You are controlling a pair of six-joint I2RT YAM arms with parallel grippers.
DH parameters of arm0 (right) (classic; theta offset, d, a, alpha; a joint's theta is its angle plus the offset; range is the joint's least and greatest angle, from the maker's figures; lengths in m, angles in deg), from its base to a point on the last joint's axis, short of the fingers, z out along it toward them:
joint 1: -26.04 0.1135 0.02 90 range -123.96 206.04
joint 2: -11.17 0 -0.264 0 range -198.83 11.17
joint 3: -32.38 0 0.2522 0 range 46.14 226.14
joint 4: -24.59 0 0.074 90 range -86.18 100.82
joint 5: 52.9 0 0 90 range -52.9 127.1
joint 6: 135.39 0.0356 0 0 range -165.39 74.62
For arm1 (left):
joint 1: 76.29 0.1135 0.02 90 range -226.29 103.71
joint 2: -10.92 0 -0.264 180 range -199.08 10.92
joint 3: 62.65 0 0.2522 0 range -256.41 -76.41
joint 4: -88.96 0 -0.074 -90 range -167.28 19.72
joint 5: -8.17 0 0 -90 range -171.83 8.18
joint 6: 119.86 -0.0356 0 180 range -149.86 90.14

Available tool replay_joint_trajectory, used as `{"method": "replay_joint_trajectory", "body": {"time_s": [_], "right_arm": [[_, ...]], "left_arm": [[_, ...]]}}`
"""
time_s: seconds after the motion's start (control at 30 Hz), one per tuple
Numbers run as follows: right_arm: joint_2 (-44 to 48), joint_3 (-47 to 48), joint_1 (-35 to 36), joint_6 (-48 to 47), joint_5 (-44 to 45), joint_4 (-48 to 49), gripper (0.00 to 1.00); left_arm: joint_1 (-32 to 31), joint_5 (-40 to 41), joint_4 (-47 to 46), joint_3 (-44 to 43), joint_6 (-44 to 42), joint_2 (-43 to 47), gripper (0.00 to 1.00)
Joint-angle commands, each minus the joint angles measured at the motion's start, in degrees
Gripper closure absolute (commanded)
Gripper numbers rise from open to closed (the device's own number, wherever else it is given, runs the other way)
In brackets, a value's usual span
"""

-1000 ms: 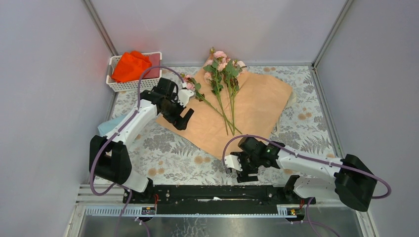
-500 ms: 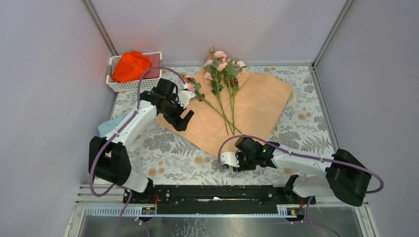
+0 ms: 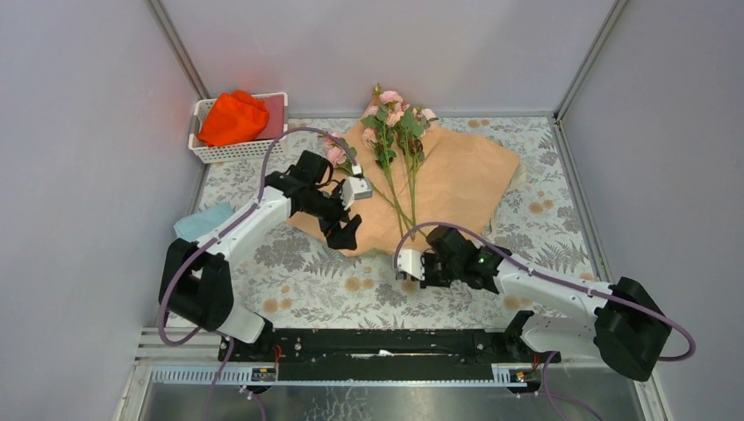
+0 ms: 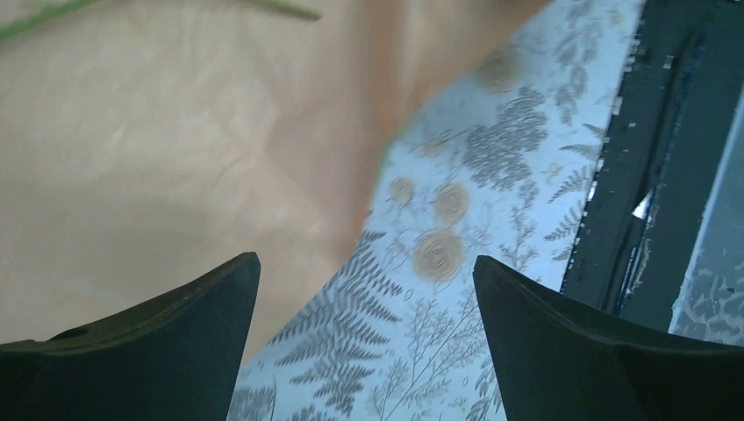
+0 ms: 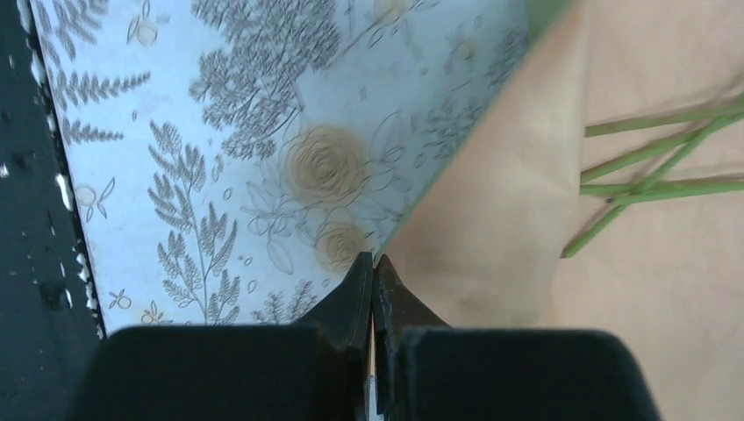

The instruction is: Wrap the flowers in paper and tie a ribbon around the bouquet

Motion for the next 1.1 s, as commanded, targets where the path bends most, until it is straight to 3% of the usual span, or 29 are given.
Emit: {"method": "replay_joint_trajectory", "body": {"time_s": [0.0,0.2,0.33,0.5,0.67,1.07], "right_arm": [[-0.6,6.5,-4.9,1.2,-13.8,3.5,1.00],[-8.1,16.6,-6.3,-0.9,-19.3,-5.5,1.00],[-8.5,19.5,-7.5,-4.5,-21.7,-10.8,1.00],[-8.9,23.2,-9.0,-9.6,-23.7,-17.9,1.00],[-9.4,24.9,-9.2,-11.7,-26.9,-19.0,1.00],[-11.3,26.1,-9.9,-13.8,-28.9,-19.0,1.00]], "left_arm": [[-3.3,-10.6,-13.1,5.3,-2.9,3.1,0.01],[-8.0,-12.1,-27.0,15.5,-7.6,4.1,0.01],[-10.0,-7.4,-33.1,16.4,-6.2,4.2,0.01],[-10.0,-4.9,-28.0,12.2,-9.4,3.2,0.01],[-10.0,-3.8,-7.9,6.0,-23.0,4.2,0.01],[-8.3,-7.0,-6.3,7.5,-22.4,8.8,0.02]]}}
